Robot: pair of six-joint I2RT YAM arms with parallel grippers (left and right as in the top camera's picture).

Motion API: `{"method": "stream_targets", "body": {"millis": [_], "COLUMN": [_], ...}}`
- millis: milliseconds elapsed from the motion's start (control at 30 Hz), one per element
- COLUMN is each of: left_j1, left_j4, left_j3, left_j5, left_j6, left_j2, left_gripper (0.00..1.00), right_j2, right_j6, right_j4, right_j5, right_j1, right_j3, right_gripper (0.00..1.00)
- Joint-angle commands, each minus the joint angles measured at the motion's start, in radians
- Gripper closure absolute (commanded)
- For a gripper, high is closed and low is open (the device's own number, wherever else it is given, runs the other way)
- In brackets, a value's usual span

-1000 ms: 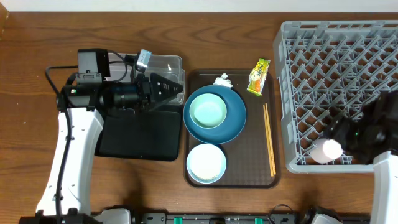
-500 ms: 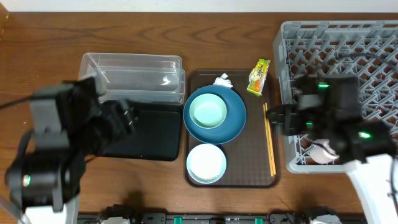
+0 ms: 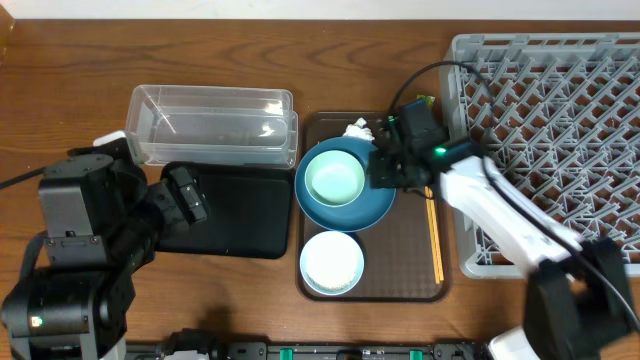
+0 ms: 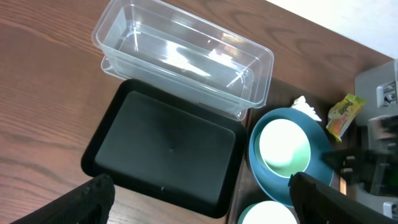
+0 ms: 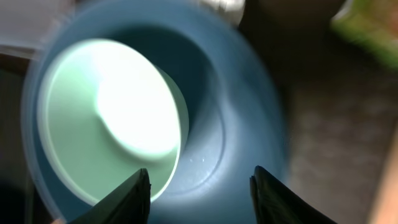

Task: Sort waste into correct bins and load items into the dishwasher rack
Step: 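Grasp the pale green bowl from the teal plate with the right gripper, then place the pale green bowl upright in the rack's back corner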

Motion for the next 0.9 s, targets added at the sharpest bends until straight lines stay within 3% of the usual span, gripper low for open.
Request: {"method": "stream_targets", "body": {"millis": [0,100,167,267,300,467,567,867], "left_j1": [0.004,0.004,0.004,0.004,0.004,0.004,0.004,0.004], "left_j4": [-0.003,-0.003,-0.003,-0.003,-0.003,-0.003,-0.003,-0.003], "left_j3": [0.006,0.006,0.006,0.006,0.006,0.006,0.006,0.006], "left_j5": [-0.021,-0.021,-0.021,-0.021,-0.021,-0.021,-0.021,-0.021], "left_j6": [-0.001,-0.001,-0.001,-0.001,-0.001,-0.001,-0.001,-0.001], "left_j2": [-0.002,-0.002,-0.002,-0.002,-0.002,-0.002,-0.002,-0.002], "left_gripper": [0.07,0.07,0.07,0.07,0.07,0.06,0.07,0.06], "right_j2": [0.064,0.112,0.133,0.141,0.131,0.031,-0.09,-0.432], "right_j6": [0.02,0.021,0.025,0.024,0.024,0.019,0.0,0.002], "right_j4": [0.026,0.061,0.08,0.089,0.081,0.029,-0.04,-0.241], "right_j5": [-0.012,0.008,0.018,0.02,0.02,0.05,0.177,1.099], "right_j1": [0.042,0.06,0.061,0.059,0.056,0.03,0.013,-0.106], "right_j3": [-0.006,-0.006,-0.006,-0.006,-0.005,0.01,0.014,0.014], "right_gripper": [0.5,0.58,0.7,0.97,0.99,0.99,0.99,0.99]}}
